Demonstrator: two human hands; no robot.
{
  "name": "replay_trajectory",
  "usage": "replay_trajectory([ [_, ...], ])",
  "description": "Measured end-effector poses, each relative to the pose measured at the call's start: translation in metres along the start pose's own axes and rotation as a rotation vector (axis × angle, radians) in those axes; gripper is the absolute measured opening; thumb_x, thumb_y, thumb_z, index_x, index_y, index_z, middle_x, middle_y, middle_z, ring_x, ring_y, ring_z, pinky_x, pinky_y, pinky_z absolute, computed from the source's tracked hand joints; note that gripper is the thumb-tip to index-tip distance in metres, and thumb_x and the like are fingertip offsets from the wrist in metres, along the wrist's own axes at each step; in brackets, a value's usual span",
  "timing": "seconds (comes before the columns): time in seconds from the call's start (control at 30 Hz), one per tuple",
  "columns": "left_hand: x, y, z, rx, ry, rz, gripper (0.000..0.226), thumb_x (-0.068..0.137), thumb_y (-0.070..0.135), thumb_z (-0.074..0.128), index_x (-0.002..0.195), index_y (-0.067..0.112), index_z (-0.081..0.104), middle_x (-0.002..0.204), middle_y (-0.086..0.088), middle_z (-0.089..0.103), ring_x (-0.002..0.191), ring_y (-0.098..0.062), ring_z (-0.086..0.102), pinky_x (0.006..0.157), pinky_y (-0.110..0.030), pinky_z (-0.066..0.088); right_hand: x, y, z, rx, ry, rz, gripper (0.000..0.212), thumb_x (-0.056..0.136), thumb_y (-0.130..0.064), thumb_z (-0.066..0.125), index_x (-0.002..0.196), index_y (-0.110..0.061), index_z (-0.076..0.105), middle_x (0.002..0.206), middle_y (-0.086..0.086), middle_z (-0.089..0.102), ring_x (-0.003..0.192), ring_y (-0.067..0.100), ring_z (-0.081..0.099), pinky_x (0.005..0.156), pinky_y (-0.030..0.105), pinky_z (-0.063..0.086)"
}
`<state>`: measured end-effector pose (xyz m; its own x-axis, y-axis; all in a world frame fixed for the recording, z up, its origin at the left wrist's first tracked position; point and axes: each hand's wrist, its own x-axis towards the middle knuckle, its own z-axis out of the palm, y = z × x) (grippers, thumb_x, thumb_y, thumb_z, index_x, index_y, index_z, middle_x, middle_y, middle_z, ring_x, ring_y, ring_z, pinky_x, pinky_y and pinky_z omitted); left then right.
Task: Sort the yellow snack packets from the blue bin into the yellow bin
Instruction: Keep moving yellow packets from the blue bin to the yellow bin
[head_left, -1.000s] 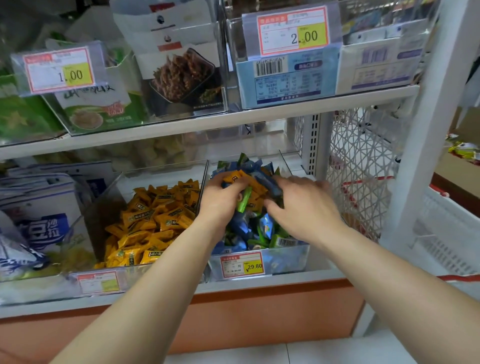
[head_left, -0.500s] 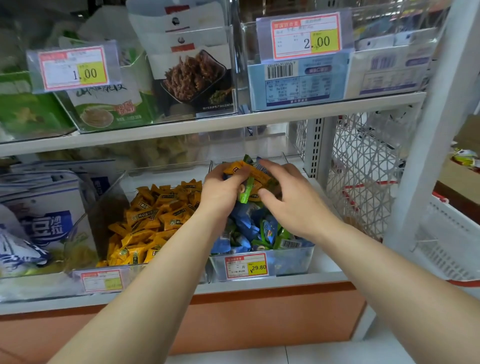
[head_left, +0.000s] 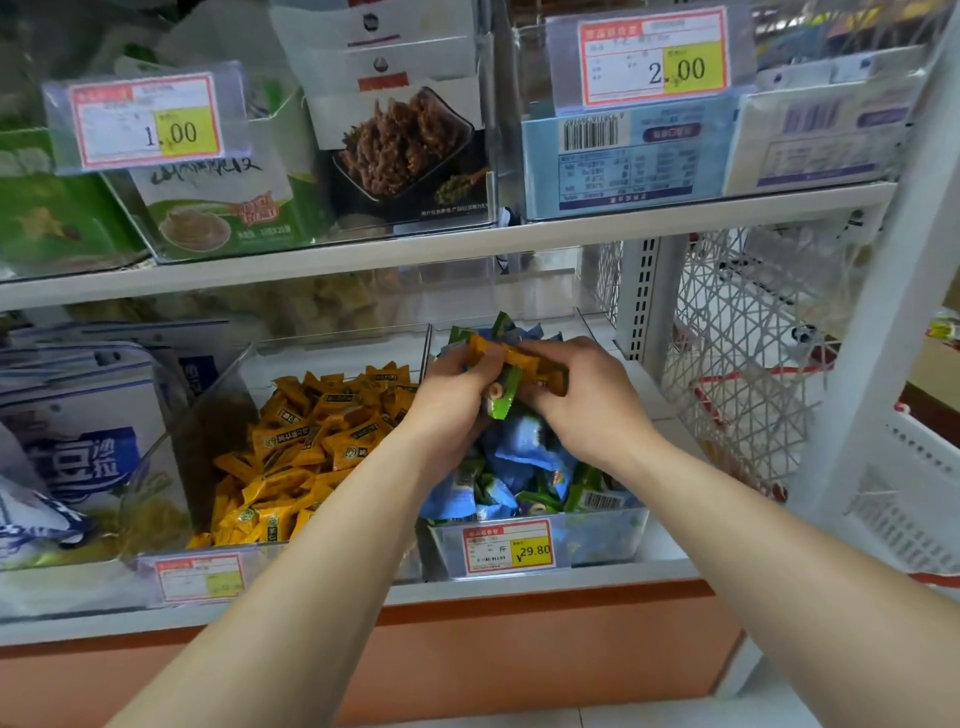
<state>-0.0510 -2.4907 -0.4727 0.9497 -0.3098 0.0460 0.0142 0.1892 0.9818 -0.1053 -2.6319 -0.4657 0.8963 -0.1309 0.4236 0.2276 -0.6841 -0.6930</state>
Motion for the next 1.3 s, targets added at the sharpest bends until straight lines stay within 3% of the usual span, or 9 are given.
replay_trajectory([
  [0.13, -0.001, -0.004, -0.003, 0.166, -0.078, 0.038, 0.018, 0.100, 0.024, 0.057, 0.107, 0.011, 0.068, 0.101, -0.011, 0.074, 0.101, -0.027, 0.070, 0.094, -0.041, 0.054, -0.001, 0.004, -0.007, 0.097, -0.052, 0.040, 0.030, 0.082, -0.023, 0.076, 0.110, -0.032, 0.071, 0.087, -0.020, 0.066, 0.084, 0.001, 0.061, 0.071, 0.006, 0.042],
  [0.27, -0.004, 0.003, 0.001, 0.294, -0.064, 0.077, 0.038, 0.085, 0.050, 0.064, 0.108, 0.020, 0.070, 0.096, -0.001, 0.076, 0.095, -0.021, 0.071, 0.092, -0.045, 0.053, 0.001, 0.006, -0.018, 0.160, -0.065, 0.078, 0.038, 0.080, -0.023, 0.079, 0.116, -0.030, 0.070, 0.101, -0.011, 0.072, 0.095, 0.004, 0.065, 0.083, 0.022, 0.049],
  [0.4, -0.005, 0.008, 0.001, 0.280, -0.024, 0.113, 0.038, 0.082, 0.047, 0.071, 0.104, 0.017, 0.071, 0.100, -0.008, 0.076, 0.096, -0.031, 0.071, 0.091, -0.053, 0.055, 0.004, 0.005, -0.027, 0.207, -0.065, 0.099, 0.034, 0.080, -0.021, 0.080, 0.113, -0.025, 0.071, 0.104, -0.004, 0.073, 0.097, 0.014, 0.068, 0.094, 0.037, 0.053],
  [0.6, -0.011, 0.012, 0.014, 0.154, -0.100, 0.152, 0.023, 0.094, 0.022, 0.068, 0.116, 0.029, 0.066, 0.110, -0.013, 0.071, 0.089, -0.027, 0.073, 0.067, -0.030, 0.058, 0.001, 0.002, -0.044, 0.407, -0.051, 0.136, 0.016, 0.089, -0.010, 0.071, 0.090, -0.027, 0.068, 0.099, 0.012, 0.073, 0.079, 0.023, 0.071, 0.076, 0.034, 0.061],
  [0.83, -0.018, 0.021, 0.029, 0.128, -0.047, 0.193, 0.020, 0.092, 0.007, 0.068, 0.107, 0.020, 0.063, 0.105, -0.009, 0.069, 0.088, -0.029, 0.074, 0.066, -0.029, 0.060, -0.004, -0.005, -0.044, 0.678, 0.014, 0.263, 0.046, 0.091, -0.004, 0.067, 0.133, -0.014, 0.051, 0.104, 0.010, 0.070, 0.076, 0.016, 0.074, 0.068, 0.025, 0.059],
  [0.93, -0.022, 0.037, 0.011, 0.294, -0.004, 0.277, 0.023, 0.089, 0.008, 0.072, 0.102, 0.025, 0.063, 0.102, -0.007, 0.067, 0.089, -0.024, 0.072, 0.066, -0.029, 0.060, -0.003, -0.010, -0.042, 0.458, 0.028, 0.234, 0.046, 0.094, -0.018, 0.065, 0.137, -0.016, 0.052, 0.111, 0.003, 0.070, 0.094, 0.019, 0.070, 0.088, 0.033, 0.057],
  [1.07, -0.032, 0.060, -0.041, 0.680, 0.186, 0.400, 0.026, 0.085, 0.020, 0.077, 0.105, 0.032, 0.064, 0.099, 0.005, 0.068, 0.089, -0.013, 0.070, 0.070, -0.033, 0.061, -0.015, -0.016, -0.032, 0.059, -0.070, -0.004, 0.021, 0.091, -0.031, 0.066, 0.111, -0.032, 0.066, 0.104, -0.019, 0.064, 0.098, 0.004, 0.058, 0.075, 0.002, 0.039],
  [1.2, -0.047, 0.060, -0.096, 0.976, 0.340, 0.372, 0.034, 0.079, 0.027, 0.080, 0.108, 0.035, 0.064, 0.095, 0.013, 0.067, 0.085, -0.011, 0.065, 0.064, -0.019, 0.047, -0.031, -0.016, -0.023, -0.212, -0.252, -0.146, 0.041, 0.088, -0.050, 0.061, 0.125, -0.033, 0.062, 0.121, -0.011, 0.057, 0.108, 0.006, 0.052, 0.086, 0.025, 0.041],
  [1.3, -0.052, 0.055, -0.124, 1.193, 0.301, 0.216, 0.058, 0.082, 0.026, 0.078, 0.135, 0.027, 0.054, 0.124, -0.003, 0.064, 0.103, -0.020, 0.062, 0.073, -0.018, 0.044, -0.048, -0.014, -0.018, -0.366, -0.458, -0.215, 0.060, 0.086, -0.068, 0.046, 0.140, -0.042, 0.046, 0.142, -0.010, 0.043, 0.129, 0.011, 0.039, 0.103, 0.034, 0.038],
])
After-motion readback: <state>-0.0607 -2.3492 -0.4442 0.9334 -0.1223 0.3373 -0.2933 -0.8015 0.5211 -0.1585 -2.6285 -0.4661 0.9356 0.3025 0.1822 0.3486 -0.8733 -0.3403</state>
